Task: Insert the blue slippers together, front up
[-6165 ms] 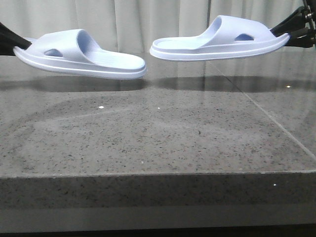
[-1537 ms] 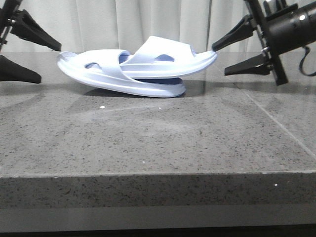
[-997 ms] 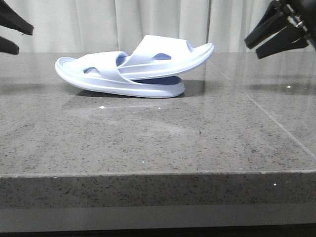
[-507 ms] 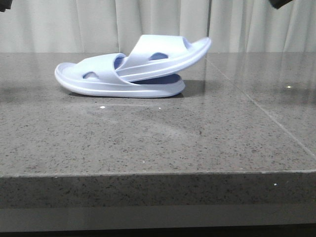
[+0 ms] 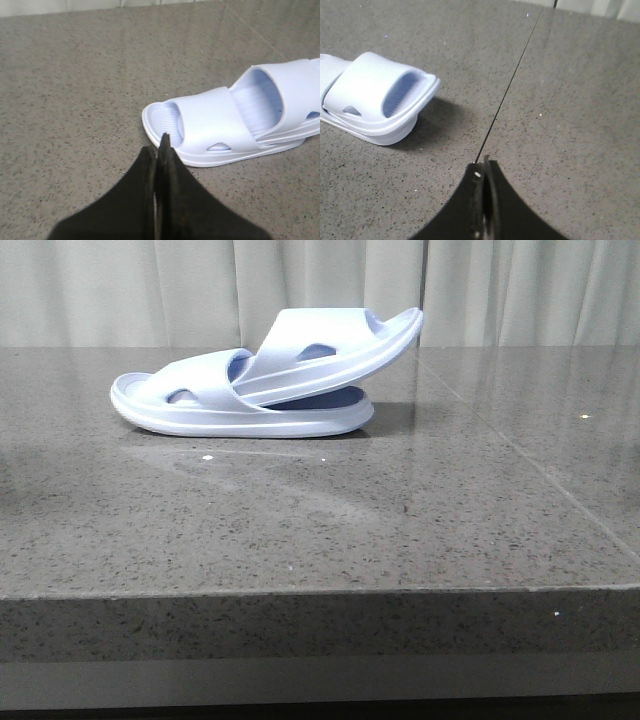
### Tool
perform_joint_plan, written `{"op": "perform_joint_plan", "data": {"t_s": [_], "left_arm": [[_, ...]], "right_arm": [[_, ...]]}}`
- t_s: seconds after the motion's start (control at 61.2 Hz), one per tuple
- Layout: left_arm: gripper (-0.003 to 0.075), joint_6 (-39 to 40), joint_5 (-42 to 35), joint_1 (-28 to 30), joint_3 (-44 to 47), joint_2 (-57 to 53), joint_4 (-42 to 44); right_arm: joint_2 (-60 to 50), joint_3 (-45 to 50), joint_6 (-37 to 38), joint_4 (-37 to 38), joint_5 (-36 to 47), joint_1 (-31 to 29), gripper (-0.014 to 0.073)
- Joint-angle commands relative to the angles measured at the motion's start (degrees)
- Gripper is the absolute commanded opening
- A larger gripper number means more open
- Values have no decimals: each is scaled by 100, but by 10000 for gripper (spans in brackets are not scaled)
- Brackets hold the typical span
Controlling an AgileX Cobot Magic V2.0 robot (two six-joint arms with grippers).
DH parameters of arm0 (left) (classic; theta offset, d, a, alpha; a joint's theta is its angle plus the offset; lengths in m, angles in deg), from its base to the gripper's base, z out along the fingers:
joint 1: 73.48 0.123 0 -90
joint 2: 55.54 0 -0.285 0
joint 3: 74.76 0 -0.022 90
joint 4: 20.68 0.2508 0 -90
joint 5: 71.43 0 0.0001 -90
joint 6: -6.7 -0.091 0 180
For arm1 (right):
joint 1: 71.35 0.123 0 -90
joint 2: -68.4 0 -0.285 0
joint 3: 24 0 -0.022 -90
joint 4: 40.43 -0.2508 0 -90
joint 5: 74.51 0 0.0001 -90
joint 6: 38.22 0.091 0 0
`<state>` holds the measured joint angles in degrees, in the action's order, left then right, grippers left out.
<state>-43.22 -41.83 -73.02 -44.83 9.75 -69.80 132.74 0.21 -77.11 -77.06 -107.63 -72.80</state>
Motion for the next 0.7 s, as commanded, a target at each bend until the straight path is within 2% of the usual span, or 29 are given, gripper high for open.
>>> {"op": "perform_joint_plan", "data": {"t_s": [0.0,0.196,0.343,0.687], "left_arm": [[-20,-45,-727,-52,288,-583,-198],[-20,-45,-1247,-52,1131,-1666,-217],[-20,-45,-1296,-52,1577,-2404,-217],[-20,-45,-1249,-52,2280,-3839,-376]], "right_arm": [[-507,163,-259,-129,654,113,-107],[-1241,884,-318,-129,895,711,-107],[-1756,1446,-355,-129,1117,999,-107],[-3220,2487,-463,-129,1621,1229,-107]]}}
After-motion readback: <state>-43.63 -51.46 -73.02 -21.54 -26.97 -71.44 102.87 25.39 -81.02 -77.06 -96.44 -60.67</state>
